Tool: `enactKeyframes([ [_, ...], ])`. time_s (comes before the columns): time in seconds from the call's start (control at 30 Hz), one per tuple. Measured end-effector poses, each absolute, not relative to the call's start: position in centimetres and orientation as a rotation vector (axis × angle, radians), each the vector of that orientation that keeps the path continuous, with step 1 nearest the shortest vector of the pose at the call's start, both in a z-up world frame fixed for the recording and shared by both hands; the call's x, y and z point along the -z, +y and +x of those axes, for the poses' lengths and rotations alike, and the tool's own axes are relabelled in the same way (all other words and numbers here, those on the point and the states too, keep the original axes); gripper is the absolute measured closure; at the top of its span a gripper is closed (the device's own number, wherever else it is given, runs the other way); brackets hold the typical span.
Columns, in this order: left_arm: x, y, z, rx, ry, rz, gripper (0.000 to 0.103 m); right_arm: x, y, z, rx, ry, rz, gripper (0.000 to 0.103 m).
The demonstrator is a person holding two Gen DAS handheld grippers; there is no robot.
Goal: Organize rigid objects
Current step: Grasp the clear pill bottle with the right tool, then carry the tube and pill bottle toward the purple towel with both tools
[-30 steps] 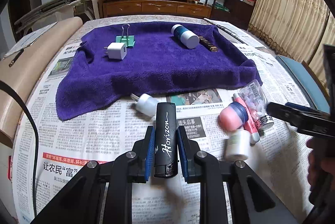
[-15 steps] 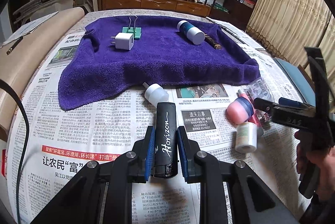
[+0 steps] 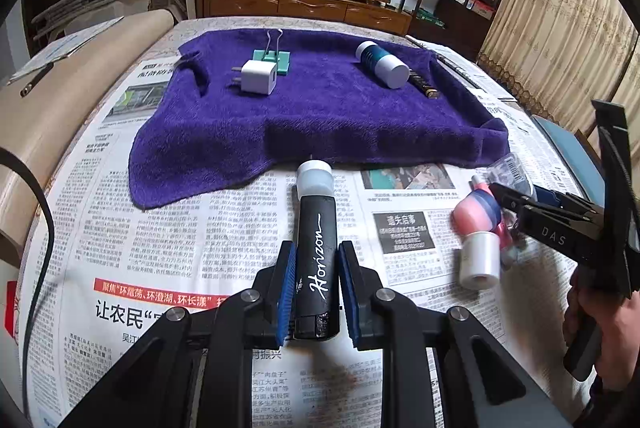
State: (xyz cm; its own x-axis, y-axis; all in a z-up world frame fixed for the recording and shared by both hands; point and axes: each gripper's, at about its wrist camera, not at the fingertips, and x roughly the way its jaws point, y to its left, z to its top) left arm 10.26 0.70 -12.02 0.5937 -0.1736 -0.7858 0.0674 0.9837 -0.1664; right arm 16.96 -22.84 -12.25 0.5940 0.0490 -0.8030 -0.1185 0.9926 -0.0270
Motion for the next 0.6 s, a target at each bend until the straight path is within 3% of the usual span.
enactKeyframes([
  [0.6,9.7,3.2,10.4,0.121,0.894,-0.143,0.082,9.9,-25.5,15.4,-0.188,0.937,0.03,0.062],
])
